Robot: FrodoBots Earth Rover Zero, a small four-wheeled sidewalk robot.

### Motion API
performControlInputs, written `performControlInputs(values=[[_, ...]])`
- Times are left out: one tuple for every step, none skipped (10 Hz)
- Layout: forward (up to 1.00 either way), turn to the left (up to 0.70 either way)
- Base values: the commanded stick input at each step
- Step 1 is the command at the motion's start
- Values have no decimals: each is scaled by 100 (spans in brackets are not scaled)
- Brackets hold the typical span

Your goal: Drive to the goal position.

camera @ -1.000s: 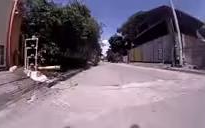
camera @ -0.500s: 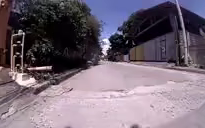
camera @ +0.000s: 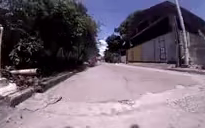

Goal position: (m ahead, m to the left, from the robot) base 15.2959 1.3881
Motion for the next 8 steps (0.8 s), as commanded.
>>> performControlInputs(values=[[100,0],[100,0],[100,0],[100,0],[100,0],[100,0],[100,0],[100,0]])
